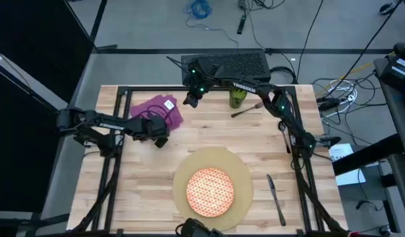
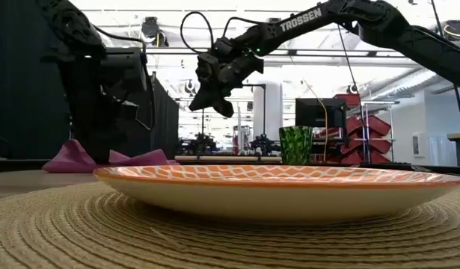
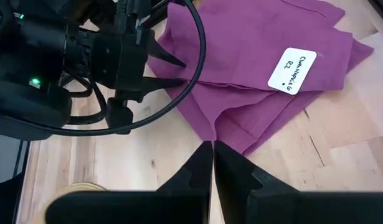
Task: Set table place
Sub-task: Fold the purple table napkin
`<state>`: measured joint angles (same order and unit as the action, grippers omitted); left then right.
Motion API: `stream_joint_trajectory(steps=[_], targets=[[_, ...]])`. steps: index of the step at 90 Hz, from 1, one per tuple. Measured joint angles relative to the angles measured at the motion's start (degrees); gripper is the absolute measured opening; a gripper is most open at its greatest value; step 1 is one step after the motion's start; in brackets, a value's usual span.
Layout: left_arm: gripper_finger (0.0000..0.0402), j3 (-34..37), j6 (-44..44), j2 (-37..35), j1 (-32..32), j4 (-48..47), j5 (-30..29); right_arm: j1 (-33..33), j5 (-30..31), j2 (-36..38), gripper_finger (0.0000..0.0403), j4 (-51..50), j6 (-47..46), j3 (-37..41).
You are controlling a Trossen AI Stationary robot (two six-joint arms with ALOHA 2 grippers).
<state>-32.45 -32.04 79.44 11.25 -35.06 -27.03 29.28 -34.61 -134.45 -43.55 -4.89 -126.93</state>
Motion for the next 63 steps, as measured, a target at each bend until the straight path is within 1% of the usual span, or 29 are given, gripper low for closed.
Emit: stream_joint_trajectory(steps=[6,15,19,29,47,63], targets=[[0.0071,0.0,1.2,0.0,-0.1,0.2,-0.1,0.0,0.0,0.0,0.0000,0.0,0.0,0.0],[0.0019,0.0,2.3,0.0,-0.1,0.2,-0.1,0.0,0.0,0.0,0.0000,0.0,0.1,0.0],[0.0009,0.0,2.8,0.0,-0.1,0.2,-0.2,0.0,0.0,0.0,0.0000,0.0,0.1,0.0],[0.0002,0.0,3.0,0.0,-0.1,0.2,-0.7,0.0,0.0,0.0,0.0000,0.0,0.2,0.0],[0.0001,-2.9,2.9,-0.9,-0.5,-2.4,-5.1,0.0,0.0,0.0,0.0000,0.0,0.2,0.0],[0.0000,-6.5,2.4,-1.6,0.8,-8.4,-9.4,0.0,-0.2,0.0,0.0000,0.0,1.0,0.0]])
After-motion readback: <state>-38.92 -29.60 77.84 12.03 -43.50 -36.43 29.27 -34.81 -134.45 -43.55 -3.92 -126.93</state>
